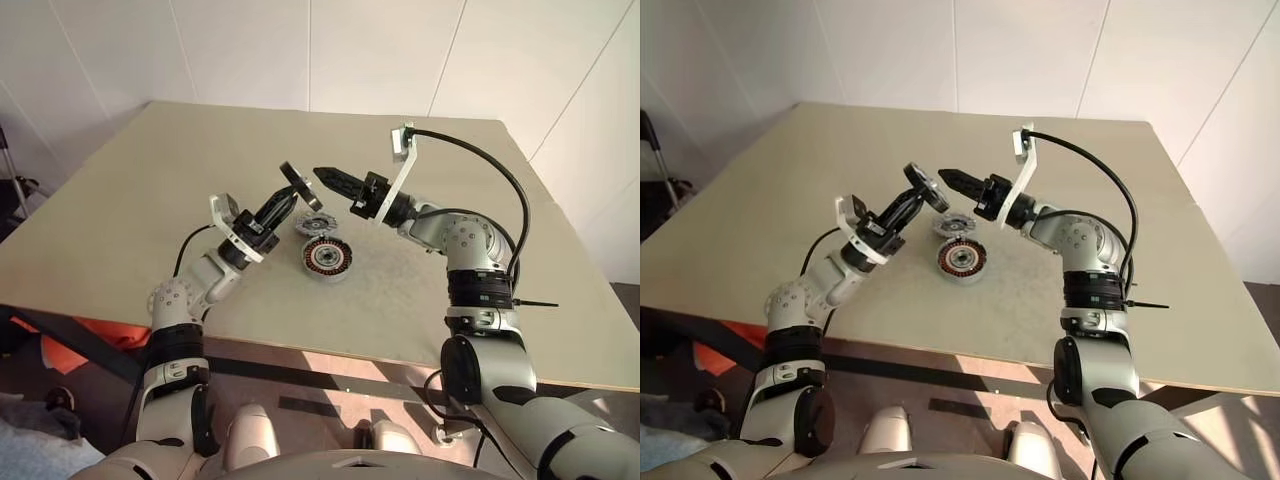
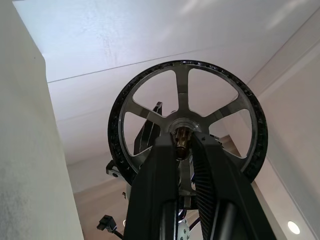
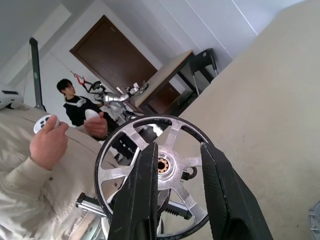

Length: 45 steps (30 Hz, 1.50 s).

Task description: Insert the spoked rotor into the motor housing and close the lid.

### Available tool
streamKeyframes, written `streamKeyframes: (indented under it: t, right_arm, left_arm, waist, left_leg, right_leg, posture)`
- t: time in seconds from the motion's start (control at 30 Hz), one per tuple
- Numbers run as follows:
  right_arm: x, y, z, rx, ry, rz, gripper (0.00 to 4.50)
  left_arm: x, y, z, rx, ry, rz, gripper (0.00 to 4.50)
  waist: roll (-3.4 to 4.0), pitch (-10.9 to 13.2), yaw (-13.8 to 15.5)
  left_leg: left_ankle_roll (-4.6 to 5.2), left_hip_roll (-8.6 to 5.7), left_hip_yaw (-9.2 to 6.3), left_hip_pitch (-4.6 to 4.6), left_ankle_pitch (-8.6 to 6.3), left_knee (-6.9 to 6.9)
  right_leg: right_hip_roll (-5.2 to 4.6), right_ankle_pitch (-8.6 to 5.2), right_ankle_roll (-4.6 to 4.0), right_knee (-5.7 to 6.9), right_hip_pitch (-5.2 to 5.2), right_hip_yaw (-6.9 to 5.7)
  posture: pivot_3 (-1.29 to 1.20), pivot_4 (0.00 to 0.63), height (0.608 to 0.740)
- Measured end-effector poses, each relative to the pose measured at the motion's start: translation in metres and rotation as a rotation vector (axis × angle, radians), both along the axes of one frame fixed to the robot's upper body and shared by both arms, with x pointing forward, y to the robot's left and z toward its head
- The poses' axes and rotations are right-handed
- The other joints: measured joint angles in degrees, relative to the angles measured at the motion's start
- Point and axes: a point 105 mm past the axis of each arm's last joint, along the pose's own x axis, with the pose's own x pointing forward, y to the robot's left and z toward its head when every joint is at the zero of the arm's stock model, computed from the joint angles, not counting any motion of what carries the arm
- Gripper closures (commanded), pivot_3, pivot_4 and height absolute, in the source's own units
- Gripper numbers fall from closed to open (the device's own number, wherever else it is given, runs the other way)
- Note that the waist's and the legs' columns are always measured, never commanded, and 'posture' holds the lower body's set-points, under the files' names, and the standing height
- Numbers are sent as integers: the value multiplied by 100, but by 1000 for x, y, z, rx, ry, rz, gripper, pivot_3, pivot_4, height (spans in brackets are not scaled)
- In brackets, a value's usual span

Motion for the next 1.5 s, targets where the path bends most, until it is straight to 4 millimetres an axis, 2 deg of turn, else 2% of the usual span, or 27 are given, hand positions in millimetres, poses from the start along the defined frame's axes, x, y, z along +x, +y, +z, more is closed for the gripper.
streamKeyframes:
  t: [0.5,1.4,1.5]
  right_arm:
    - [-16,13,12,11,-48,78,3017]
    - [-8,10,-7,-37,-7,38,3017]
    - [-8,10,-8,-43,-5,38,3647]
  left_arm:
    - [3,-3,-2,12,4,4,4364]
    - [3,-6,-6,33,17,-1,4364]
    - [3,-6,-7,36,19,1,4364]
  waist:
    - [0,0,6]
    - [0,0,5]
    - [0,0,5]
  left_leg:
    - [-5,0,0,1,3,-2]
    - [-5,0,0,0,3,-3]
    - [-5,0,0,1,3,-3]
  right_leg:
    - [0,0,1,0,0,0]
    - [0,0,1,0,0,0]
    - [0,0,1,0,0,0]
  posture:
    - [0,0,740]
    - [0,0,740]
    - [0,0,740]
